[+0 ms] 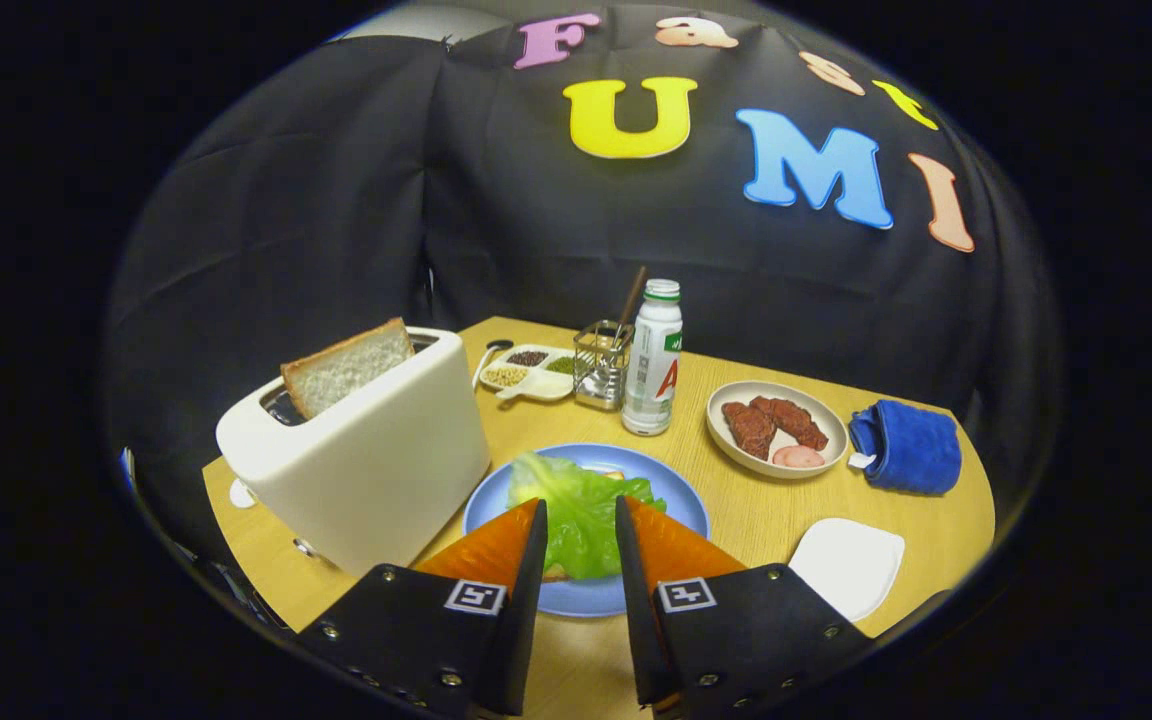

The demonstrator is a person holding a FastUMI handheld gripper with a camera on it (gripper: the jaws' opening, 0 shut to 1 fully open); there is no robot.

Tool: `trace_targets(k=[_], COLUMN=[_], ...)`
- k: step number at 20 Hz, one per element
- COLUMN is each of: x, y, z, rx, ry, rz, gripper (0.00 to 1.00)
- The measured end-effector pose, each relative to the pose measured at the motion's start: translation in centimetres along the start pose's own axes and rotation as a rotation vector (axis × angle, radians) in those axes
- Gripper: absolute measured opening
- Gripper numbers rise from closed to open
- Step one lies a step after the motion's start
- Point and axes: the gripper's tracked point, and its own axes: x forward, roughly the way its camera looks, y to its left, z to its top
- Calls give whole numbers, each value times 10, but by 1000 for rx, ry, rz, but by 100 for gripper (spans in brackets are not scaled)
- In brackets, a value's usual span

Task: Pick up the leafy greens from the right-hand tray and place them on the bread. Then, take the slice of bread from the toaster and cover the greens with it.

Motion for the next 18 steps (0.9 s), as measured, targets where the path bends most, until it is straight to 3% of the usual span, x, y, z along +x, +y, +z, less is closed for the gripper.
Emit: trace_targets(k=[5, 10, 18], x=[-24, -37, -33], y=[43, 75, 147], z=[14, 24, 50], rx=[36, 25, -9], ry=[-167, -210, -253], rz=[34, 10, 98], gripper=[41, 41, 41])
